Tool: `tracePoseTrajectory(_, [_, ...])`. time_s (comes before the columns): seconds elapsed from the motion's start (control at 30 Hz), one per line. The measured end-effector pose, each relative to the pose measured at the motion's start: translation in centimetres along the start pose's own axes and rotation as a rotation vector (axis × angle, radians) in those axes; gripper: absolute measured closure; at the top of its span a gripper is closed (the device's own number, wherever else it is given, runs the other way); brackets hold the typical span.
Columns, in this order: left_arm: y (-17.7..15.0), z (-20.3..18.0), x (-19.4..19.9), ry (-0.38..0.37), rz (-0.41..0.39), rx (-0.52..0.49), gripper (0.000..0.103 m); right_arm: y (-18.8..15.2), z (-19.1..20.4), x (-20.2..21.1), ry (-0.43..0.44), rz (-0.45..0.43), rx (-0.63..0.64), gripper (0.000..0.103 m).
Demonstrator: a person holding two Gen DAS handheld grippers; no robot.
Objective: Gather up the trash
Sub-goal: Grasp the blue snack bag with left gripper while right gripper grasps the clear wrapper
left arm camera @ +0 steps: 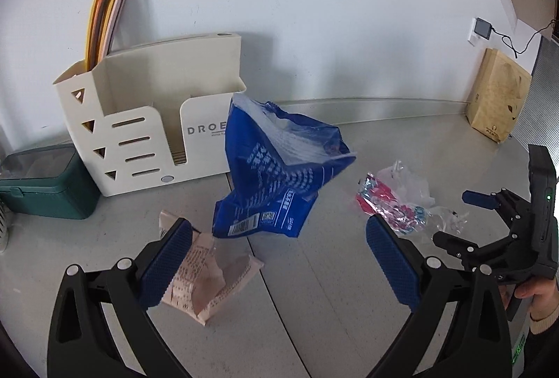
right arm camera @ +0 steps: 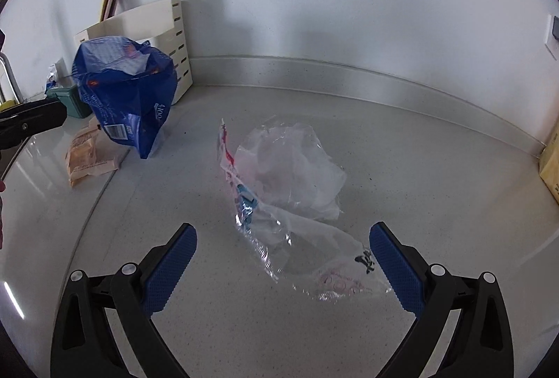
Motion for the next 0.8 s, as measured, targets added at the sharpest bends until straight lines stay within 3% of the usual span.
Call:
tracePoseTrajectory(0.23, [1.0,-0.9,-4.6,0.018,0.036,-0.01,0.004,0.8,-1.3,-3.0,-0.044,0.064,-0.034,0.003])
tracePoseTrajectory(0.4, [1.7,-1.0,-6.3,-0.014,0.051,0.021,0.006,0.0,-1.6,-3.2,-0.009,0.078,-0.067,0.004])
tracePoseTrajectory(0.47, [1.6,-1.0,-6.7,-0.002,0.058,0.023,0.025,-0.2,-1.6,-2.9,-0.009,0.071,-0.057,0.013])
tracePoseTrajectory(0.53, [1.4,-1.2,-7.0,-0.003,0.071,0.018,0.033,-0.5,-1.7,-2.9,0.001,0.084,-0.058,0.025])
tracePoseTrajectory(0.63, [1.2,-1.3,-7.1,-0.02,0.079,0.033,0.043,-0.8,-1.9,-3.2,0.029,0.106,-0.077,0.035])
tracePoseTrajectory(0.73, [0.8,-1.4,-7.3,-0.034,0.095,0.041,0.066,-1.4,-1.8,-3.0,0.054,0.12,-0.073,0.049])
tracePoseTrajectory(0.8, [0.7,-1.4,-7.4,-0.04,0.097,0.049,0.072,-1.5,-1.7,-3.1,0.063,0.127,-0.078,0.058])
Point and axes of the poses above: each gripper's, at about its wrist camera, not at the fingertips, and x roughly against the way its jaws point, z to its left, y to its top, the point moved 10 cm from there along -x, roughly the way its jaws point, and after that the axes turned 11 degrees about y, right-handed, at the moved point
